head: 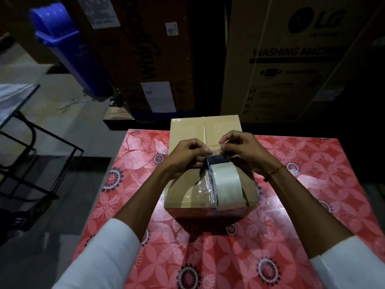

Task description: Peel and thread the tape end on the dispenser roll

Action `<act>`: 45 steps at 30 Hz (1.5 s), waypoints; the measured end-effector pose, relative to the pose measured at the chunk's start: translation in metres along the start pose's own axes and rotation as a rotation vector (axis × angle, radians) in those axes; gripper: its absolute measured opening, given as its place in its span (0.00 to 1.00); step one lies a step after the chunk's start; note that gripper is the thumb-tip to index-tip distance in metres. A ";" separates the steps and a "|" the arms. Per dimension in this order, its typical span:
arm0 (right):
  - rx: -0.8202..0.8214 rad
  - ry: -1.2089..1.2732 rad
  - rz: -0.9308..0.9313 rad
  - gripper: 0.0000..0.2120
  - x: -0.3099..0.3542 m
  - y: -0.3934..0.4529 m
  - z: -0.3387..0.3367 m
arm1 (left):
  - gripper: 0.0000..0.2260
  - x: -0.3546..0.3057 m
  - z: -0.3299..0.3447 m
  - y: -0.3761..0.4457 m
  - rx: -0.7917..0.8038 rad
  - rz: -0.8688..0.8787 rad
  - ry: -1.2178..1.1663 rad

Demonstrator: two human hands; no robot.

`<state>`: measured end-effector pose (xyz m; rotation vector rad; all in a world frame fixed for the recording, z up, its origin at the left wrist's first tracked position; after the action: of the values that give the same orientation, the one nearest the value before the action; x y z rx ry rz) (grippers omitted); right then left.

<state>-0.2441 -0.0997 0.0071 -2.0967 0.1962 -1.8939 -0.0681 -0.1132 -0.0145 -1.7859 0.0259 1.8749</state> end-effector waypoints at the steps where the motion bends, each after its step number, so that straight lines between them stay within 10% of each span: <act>1: 0.007 -0.007 -0.011 0.04 0.000 -0.001 0.000 | 0.01 0.001 -0.001 0.000 0.010 -0.009 -0.006; 8: 0.030 -0.097 -0.099 0.05 0.005 -0.008 0.001 | 0.12 -0.001 -0.002 0.001 0.048 -0.033 0.055; 30: 0.044 0.087 0.023 0.05 -0.003 0.005 -0.005 | 0.03 -0.004 0.001 0.002 0.076 0.000 0.028; 45: 0.211 -0.336 0.259 0.20 0.019 0.020 0.017 | 0.05 -0.011 0.004 -0.007 -0.019 0.250 0.196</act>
<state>-0.2231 -0.1223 0.0178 -2.0894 0.1723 -1.3337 -0.0696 -0.1101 -0.0010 -2.0532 0.3169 1.8615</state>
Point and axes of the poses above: each hand's wrist, its own y-axis towards the middle knuckle, its own z-axis out of the palm, x = y × z, the point moved 7 cm from there along y, towards the middle knuckle, and after that the axes turned 3 degrees about z, right-handed, at the moved point
